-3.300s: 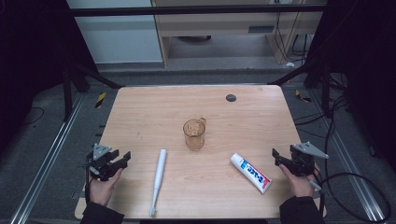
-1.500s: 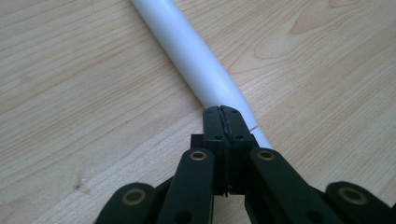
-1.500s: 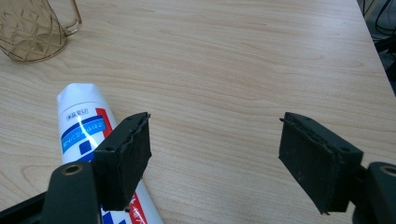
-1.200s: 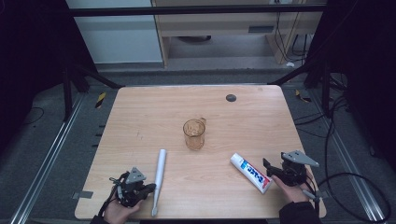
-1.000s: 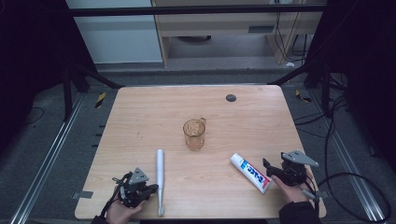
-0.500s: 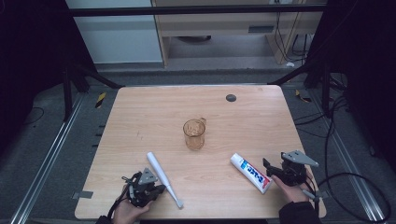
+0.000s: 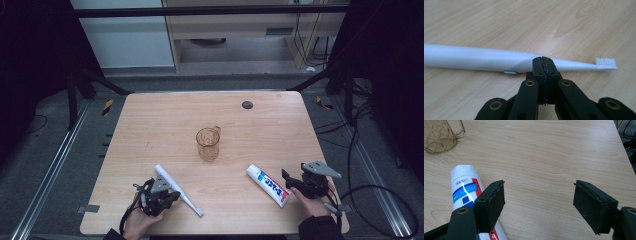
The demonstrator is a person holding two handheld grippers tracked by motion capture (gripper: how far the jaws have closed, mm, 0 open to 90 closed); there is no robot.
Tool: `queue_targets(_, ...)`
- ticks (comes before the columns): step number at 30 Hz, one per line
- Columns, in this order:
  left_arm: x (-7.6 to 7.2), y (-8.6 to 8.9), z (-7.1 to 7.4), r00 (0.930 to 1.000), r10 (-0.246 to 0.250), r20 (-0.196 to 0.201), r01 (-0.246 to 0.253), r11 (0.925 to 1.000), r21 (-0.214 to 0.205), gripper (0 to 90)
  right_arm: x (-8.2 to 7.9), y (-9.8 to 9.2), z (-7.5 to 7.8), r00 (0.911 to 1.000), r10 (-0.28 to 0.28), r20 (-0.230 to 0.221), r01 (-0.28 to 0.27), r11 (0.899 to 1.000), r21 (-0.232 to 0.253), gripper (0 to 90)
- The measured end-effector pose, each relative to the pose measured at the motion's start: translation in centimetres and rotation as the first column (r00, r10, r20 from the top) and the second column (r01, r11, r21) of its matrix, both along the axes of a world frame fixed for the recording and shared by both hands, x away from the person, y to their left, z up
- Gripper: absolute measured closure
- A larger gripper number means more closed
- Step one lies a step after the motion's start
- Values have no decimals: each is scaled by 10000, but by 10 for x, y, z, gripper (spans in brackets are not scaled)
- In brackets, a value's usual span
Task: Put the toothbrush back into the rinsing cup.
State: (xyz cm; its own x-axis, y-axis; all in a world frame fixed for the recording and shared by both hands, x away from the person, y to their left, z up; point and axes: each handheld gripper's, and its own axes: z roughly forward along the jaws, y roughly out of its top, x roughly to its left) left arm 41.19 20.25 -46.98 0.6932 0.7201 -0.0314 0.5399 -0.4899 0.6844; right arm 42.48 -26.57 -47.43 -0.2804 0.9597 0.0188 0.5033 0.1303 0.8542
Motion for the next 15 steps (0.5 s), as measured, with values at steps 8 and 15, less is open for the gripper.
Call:
queue_targets(8, 50, 23, 15, 9915, 1131, 650, -1150, 9930, 253, 897, 0, -1, -1, 10000, -19, 7, 19, 10000, -18, 253)
queue_targets(15, 85, 35, 5, 9896, 1436, 111, -1439, 9883, 495, 898, 1, -2, -2, 10000, -79, 6, 79, 10000, -15, 257)
